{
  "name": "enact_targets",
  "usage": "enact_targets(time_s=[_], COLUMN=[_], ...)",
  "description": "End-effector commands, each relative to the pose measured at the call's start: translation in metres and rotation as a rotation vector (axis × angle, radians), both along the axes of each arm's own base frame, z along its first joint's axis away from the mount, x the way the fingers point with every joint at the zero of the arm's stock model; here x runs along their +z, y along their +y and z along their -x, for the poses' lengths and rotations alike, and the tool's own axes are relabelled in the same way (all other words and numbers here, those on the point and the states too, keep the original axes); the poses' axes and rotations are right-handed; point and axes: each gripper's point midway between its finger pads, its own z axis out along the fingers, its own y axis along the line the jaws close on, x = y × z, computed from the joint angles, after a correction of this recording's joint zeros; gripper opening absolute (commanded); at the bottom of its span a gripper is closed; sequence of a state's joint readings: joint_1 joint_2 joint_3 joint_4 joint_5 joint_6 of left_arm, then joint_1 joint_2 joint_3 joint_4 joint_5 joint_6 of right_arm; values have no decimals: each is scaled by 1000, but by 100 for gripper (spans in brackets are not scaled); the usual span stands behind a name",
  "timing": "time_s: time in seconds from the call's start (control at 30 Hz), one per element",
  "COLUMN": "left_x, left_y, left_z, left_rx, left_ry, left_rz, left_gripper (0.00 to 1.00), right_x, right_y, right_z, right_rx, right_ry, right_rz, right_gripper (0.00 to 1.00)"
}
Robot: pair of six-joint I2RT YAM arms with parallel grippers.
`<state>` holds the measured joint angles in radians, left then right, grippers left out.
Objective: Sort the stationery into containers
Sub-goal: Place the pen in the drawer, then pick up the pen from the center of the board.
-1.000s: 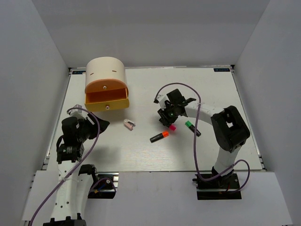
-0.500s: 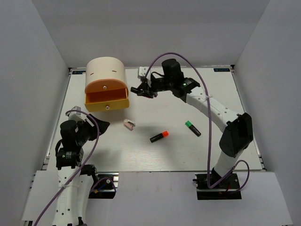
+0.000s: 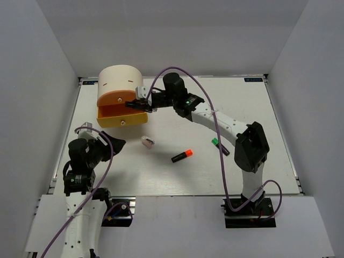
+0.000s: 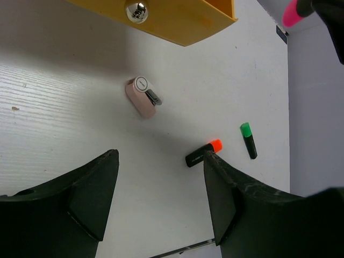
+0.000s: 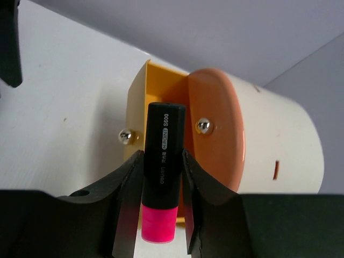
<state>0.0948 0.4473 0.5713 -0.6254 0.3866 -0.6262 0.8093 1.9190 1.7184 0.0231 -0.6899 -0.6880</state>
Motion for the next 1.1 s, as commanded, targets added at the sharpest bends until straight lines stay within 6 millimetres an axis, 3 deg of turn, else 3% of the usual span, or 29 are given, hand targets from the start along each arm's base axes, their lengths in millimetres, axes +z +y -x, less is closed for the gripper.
enact_targets(time_s=[0.0,0.23,0.27,0.37,0.4,0.5,0.57,0.63,0.7,0.73,0.8,0.83,0.87,0.9,0.93,1.0,1.03,1.07], left_x=[5,3,1,5,6,11,14,19,29,29,38,40,45,49,49,47,46,43], left_y=[-4,-4,-5,-7,-8,-12,-17,-21,-23,-26,-29,-32,-33,-38,-37,-41,-41,-43], left_z=[4,7,9,9,10,11,10,8,2,1,-6,-7,-12,-11,-13,-15,-18,-21], left_rx=[-19,-19,-32,-45,-55,-100,-147,-188,-220,-245,-269,-290,-295,-314,-314,-327,-327,-336], left_ry=[-11,1,6,-6,-7,-26,-35,-56,-91,-93,-131,-143,-164,-175,-177,-173,-179,-168], left_rz=[7,8,4,0,4,-13,-22,-22,-39,-35,-45,-37,-31,-18,-18,1,0,3], left_gripper=[74,74,74,74,74,74,74,74,74,74,74,75,75,75,76,76,76,76], right_x=[42,21,25,13,3,9,2,26,32,47,59,84,77,80,94,77,82,71], right_y=[19,44,46,52,54,54,51,42,34,26,15,2,-6,-13,-26,-44,-58,-71], right_z=[-2,-23,-26,-35,-39,-39,-36,-29,-22,-20,-19,-15,-30,-33,-35,-49,-51,-58], right_rx=[32,-1,-3,-19,-22,-25,-18,-15,-23,-35,-90,-118,-226,-267,-305,-408,-444,-496], right_ry=[-130,-108,-130,-126,-112,-116,-104,-127,-120,-121,-91,-106,-61,-26,-20,93,105,148], right_rz=[-133,-169,-191,-189,-176,-185,-174,-203,-212,-237,-251,-281,-264,-265,-275,-186,-180,-142], right_gripper=[5,8,8,16,25,47,48,53,53,54,54,56,57,58,63,70,80,90])
